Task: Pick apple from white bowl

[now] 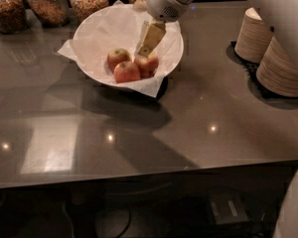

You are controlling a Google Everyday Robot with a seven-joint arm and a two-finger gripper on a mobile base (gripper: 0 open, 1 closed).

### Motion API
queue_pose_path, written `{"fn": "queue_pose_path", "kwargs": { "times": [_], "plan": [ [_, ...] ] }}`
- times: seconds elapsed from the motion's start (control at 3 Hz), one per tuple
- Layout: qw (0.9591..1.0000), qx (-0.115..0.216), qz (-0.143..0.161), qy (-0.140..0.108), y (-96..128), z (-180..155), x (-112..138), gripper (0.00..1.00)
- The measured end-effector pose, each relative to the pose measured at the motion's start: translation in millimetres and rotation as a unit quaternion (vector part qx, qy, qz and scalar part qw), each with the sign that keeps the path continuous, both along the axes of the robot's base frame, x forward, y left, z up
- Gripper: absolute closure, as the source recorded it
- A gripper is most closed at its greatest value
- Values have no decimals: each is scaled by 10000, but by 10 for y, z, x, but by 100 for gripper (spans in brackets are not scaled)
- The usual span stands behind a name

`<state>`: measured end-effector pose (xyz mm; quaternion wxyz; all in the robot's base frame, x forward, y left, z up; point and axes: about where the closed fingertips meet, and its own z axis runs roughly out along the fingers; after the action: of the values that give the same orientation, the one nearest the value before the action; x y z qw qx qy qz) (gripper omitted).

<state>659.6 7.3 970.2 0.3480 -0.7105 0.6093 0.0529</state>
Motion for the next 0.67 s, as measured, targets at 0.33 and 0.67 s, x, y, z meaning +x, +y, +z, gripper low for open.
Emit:
{"fn": "queue_pose_path", "kwargs": {
  "times": [0.33, 0.67],
  "plan": [
    [9997, -171, 180, -34, 9, -149, 37, 36],
    [9985, -439, 327, 32, -10, -358, 41, 47]
  ]
}}
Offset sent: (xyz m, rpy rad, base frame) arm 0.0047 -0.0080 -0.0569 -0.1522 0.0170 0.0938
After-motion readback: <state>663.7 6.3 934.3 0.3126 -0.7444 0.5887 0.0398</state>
